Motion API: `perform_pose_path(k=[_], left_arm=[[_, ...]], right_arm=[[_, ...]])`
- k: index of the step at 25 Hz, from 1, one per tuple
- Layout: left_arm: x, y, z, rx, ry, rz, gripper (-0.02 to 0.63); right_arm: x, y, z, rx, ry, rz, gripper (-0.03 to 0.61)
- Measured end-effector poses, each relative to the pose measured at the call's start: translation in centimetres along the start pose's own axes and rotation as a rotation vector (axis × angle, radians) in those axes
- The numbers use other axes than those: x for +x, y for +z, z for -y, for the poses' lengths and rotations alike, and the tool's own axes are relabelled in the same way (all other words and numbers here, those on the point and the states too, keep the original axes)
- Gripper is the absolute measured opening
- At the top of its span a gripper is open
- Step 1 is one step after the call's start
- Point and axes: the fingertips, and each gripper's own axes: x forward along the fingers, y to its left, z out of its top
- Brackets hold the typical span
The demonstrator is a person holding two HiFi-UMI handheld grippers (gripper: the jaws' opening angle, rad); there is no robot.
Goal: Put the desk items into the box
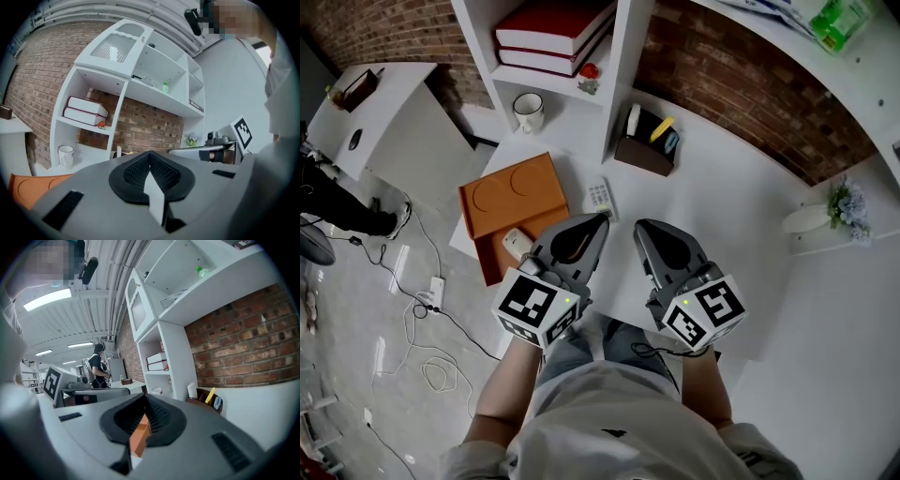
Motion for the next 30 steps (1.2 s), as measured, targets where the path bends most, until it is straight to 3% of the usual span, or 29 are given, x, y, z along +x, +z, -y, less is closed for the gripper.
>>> perform_pose_path(k=[11,25,30], left_arm=[[0.9,-0.2,-3.0,-0.038,0.05,0.007,0.012],[1.4,-0.6,-6.8,-0.083,0.11,0.016,0.013],[1.5,-0.7,-7.9,-0.095,0.12,0.018,0.013]], right_arm=[[4.0,-1.7,2.4,0.028,0.019,-0.069,0.011],[9.6,-8.4,5.4,0.058,0.03,-0.259,0.015],[10.9,-10.7,6.1,0.074,0.026,-0.32,0.059]])
